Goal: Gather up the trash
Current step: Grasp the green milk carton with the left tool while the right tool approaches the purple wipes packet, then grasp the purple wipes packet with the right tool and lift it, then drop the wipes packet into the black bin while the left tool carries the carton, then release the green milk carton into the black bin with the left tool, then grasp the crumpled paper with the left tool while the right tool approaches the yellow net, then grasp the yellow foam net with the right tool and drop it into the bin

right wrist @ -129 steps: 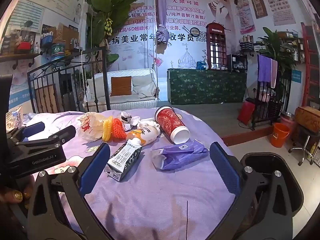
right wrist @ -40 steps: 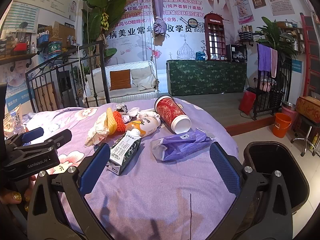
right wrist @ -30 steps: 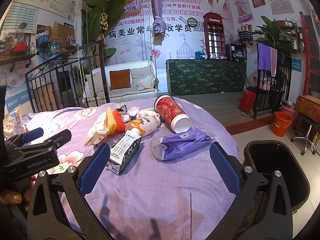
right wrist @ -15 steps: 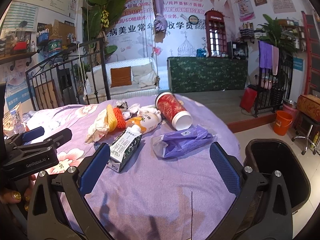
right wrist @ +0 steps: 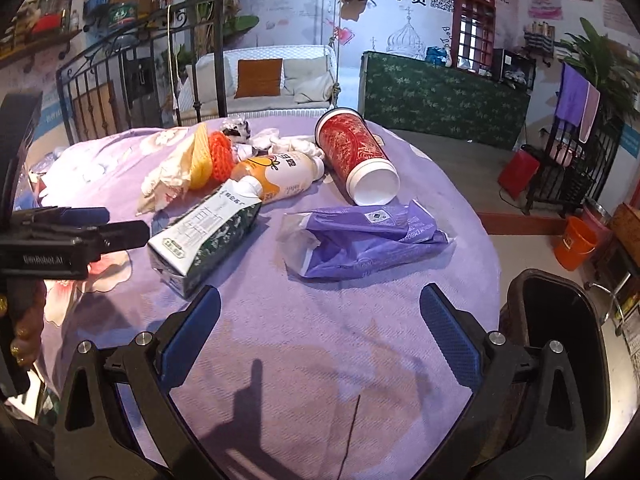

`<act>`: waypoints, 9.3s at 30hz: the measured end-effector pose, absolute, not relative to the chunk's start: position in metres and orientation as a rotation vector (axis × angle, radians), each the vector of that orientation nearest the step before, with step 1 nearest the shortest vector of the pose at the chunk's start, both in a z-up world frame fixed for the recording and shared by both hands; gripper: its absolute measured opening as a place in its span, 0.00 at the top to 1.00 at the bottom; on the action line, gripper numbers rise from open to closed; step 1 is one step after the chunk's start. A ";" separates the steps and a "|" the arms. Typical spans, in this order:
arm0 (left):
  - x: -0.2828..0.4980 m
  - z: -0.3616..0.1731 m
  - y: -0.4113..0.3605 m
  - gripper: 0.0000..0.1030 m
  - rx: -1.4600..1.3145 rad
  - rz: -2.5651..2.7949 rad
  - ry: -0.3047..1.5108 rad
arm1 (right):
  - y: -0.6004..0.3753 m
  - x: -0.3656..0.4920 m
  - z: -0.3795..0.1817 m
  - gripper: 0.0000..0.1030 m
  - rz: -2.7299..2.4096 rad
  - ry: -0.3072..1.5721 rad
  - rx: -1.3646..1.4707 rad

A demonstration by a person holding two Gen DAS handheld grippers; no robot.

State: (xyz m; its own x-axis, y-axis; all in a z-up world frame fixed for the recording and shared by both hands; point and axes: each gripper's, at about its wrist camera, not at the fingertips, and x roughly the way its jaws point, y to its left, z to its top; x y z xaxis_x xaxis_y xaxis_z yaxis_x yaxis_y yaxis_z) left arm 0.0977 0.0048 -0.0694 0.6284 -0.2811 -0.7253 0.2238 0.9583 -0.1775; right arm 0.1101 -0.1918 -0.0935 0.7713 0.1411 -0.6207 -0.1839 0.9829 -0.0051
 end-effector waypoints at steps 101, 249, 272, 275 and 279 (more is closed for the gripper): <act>0.104 -0.058 -0.118 0.45 -0.016 -0.614 0.891 | -0.409 0.110 -0.044 0.89 -0.160 0.542 0.304; 0.137 -0.056 0.119 0.67 -0.223 0.043 0.792 | -0.130 0.220 -0.084 0.05 0.505 0.755 -0.058; 0.111 -0.064 0.135 0.67 -0.264 0.060 0.788 | -0.008 0.306 -0.131 0.75 0.680 0.974 -0.153; 0.111 -0.064 0.135 0.67 -0.271 0.056 0.785 | -0.013 0.297 -0.125 0.80 0.682 0.957 -0.140; 0.111 -0.064 0.134 0.67 -0.270 0.048 0.788 | -0.022 0.279 -0.119 0.81 0.679 0.917 -0.118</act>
State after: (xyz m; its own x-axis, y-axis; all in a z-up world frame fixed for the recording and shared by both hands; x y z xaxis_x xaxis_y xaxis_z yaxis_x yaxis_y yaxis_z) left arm 0.1109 0.1335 -0.0636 0.7061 -0.0575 -0.7058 -0.1433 0.9645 -0.2219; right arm 0.2795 -0.0216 -0.1185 0.4171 0.4913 -0.7646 -0.5885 0.7871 0.1847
